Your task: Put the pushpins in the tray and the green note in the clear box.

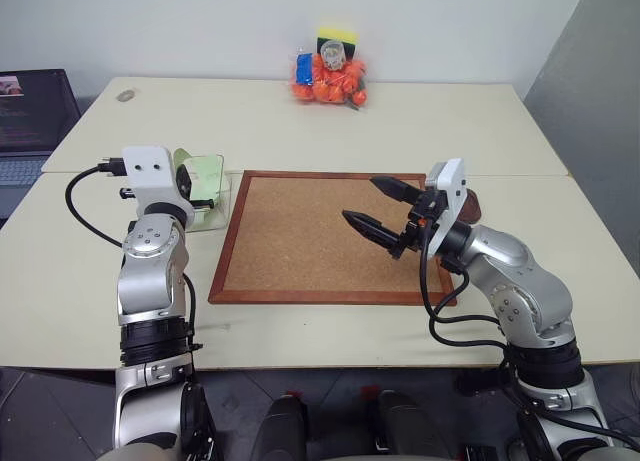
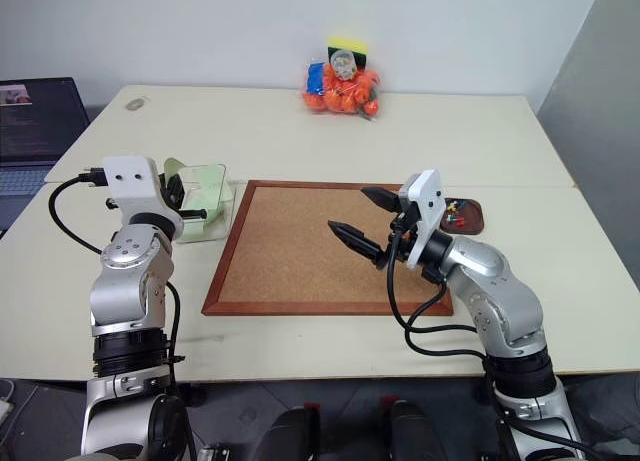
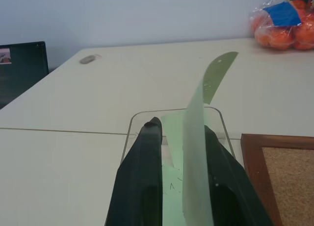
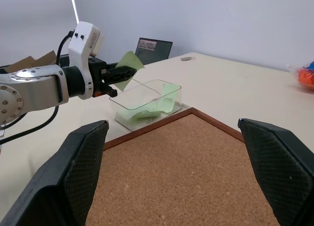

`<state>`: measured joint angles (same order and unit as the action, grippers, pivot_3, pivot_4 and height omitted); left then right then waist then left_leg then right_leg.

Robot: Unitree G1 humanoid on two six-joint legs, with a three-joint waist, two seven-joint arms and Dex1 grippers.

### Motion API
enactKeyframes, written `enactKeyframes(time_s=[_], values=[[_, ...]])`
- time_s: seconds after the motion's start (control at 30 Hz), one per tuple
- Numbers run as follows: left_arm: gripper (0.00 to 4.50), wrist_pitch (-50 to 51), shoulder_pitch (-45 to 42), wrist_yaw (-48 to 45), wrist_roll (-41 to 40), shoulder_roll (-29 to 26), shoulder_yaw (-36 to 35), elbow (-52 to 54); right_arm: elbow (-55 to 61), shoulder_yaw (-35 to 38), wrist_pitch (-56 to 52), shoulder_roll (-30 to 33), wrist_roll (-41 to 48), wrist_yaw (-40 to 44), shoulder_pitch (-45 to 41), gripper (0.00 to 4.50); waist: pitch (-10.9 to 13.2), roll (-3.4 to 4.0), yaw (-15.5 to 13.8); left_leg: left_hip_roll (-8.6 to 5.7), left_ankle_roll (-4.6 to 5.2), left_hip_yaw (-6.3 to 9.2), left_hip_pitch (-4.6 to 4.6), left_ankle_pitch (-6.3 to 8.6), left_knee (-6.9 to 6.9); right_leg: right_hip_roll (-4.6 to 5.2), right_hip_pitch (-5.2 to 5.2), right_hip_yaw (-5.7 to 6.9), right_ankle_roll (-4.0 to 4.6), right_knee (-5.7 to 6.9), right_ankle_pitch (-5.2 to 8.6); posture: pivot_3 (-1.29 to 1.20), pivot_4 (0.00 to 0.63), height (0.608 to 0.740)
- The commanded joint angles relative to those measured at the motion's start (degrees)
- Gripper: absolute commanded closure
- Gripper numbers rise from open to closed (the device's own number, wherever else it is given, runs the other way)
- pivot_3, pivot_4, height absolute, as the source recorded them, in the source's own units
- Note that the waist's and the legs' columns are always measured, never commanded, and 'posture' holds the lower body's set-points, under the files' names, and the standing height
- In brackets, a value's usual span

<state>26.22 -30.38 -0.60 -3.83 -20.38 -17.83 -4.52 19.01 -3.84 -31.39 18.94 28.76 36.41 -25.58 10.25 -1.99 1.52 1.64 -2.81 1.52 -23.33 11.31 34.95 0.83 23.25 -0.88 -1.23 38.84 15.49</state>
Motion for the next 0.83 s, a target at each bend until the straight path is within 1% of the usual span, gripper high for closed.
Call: enactKeyframes(time_s=[0.03, 0.07, 0.1, 0.17, 0.23, 0.33, 0.47, 0.53, 0.63, 0.73, 0.83], values=[[2.64, -1.54, -1.93, 0.42, 0.19, -0.99, -0.04, -0.42, 1.92, 0.77, 0.24, 0.25, 0.89, 0.12, -1.07, 0.00, 0.00, 0.00, 0.01, 0.00, 0.00, 0.00, 0.00, 0.00, 0.00, 0.00, 0.00, 0.00, 0.00, 0.00, 0.00, 0.00, 0.150, 0.740], [2.30, -1.70, -2.11, 0.49, 0.15, -1.02, -0.06, -0.79, 1.99, 0.79, 0.22, 0.27, 0.90, 0.06, -1.02, 0.00, 0.00, 0.00, 0.01, 0.01, 0.00, 0.00, 0.00, 0.00, 0.00, -0.01, 0.00, 0.01, 0.00, 0.01, 0.00, 0.00, 0.150, 0.740], [2.20, -1.87, -2.30, 0.58, 0.05, -0.99, -0.18, -1.12, 2.09, 0.79, 0.20, 0.27, 0.88, -0.03, -0.98, 0.00, 0.00, 0.00, 0.01, 0.01, 0.00, 0.00, 0.00, 0.00, 0.00, -0.01, 0.00, 0.01, 0.00, 0.01, 0.00, 0.00, 0.150, 0.740], [1.82, -2.16, -2.62, 0.68, -0.03, -1.00, -0.30, -1.65, 2.18, 0.85, 0.17, 0.29, 0.83, -0.20, -0.94, 0.00, 0.00, 0.00, 0.01, 0.01, 0.00, 0.00, 0.00, 0.00, 0.00, -0.01, 0.00, 0.01, 0.00, 0.01, 0.00, 0.00, 0.150, 0.740], [1.31, -2.44, -2.82, 0.66, -0.01, -1.09, -0.32, -2.04, 2.22, 0.95, 0.14, 0.31, 0.77, -0.37, -0.92, 0.00, 0.00, 0.00, 0.02, 0.01, 0.00, -0.01, 0.00, 0.00, 0.00, -0.01, 0.00, 0.00, 0.00, 0.00, 0.00, 0.00, 0.150, 0.740], [0.79, -2.48, -2.84, 0.03, -0.61, -1.05, -0.44, -2.11, 2.41, 1.01, 0.06, 0.41, 0.57, -0.69, -0.82, 0.00, 0.00, 0.00, 0.02, 0.01, 0.00, 0.00, 0.00, 0.00, 0.00, -0.01, 0.00, 0.00, 0.00, 0.00, 0.00, 0.00, 0.150, 0.740], [0.06, -1.38, -0.61, -5.58, -5.41, 1.20, 1.23, 3.31, 2.74, 0.81, 0.55, 1.11, -2.38, -3.05, 0.22, 0.00, 0.00, 0.00, 0.01, 0.00, 0.00, -0.02, 0.00, 0.00, 0.00, 0.00, 0.00, 0.00, 0.01, 0.01, 0.00, 0.00, 0.150, 0.740], [0.06, 0.94, 2.39, -8.16, -7.98, 2.87, 3.10, 8.25, 2.96, 0.32, 1.66, 1.10, -5.83, -6.40, 1.76, 0.00, 0.00, -0.01, 0.01, 0.00, -0.01, -0.02, -0.01, 0.00, 0.00, 0.01, 0.00, -0.01, 0.01, 0.00, -0.01, 0.00, 0.150, 0.740], [0.06, 0.94, 9.07, -10.30, -8.92, 4.53, 6.52, 16.58, 3.72, 0.70, 2.26, -0.84, -11.99, -14.98, 4.88, 0.00, -0.03, -0.04, 0.01, 0.00, -0.03, -0.05, -0.01, 0.01, -0.02, 0.10, 0.00, -0.08, 0.07, 0.00, -0.04, 0.00, 0.150, 0.740], [0.06, 0.49, 13.68, -9.81, -8.19, 5.71, 8.45, 20.63, 3.05, 0.77, 3.32, -2.30, -17.50, -21.10, 6.85, 0.00, -0.02, -0.04, 0.14, -0.03, -0.04, -0.04, -0.02, 0.01, -0.02, 0.15, 0.03, -0.13, 0.07, 0.02, -0.04, 0.00, 0.150, 0.740], [0.06, 1.05, 17.61, -7.91, -9.03, 8.60, 8.77, 23.35, 2.09, 0.10, 4.87, -4.43, -20.71, -24.81, 9.49, 0.00, -0.02, -0.04, 0.19, 0.00, -0.04, -0.04, 0.05, 0.01, -0.01, 0.07, 0.01, -0.11, 0.00, 0.05, 0.00, 0.00, 0.150, 0.740]])
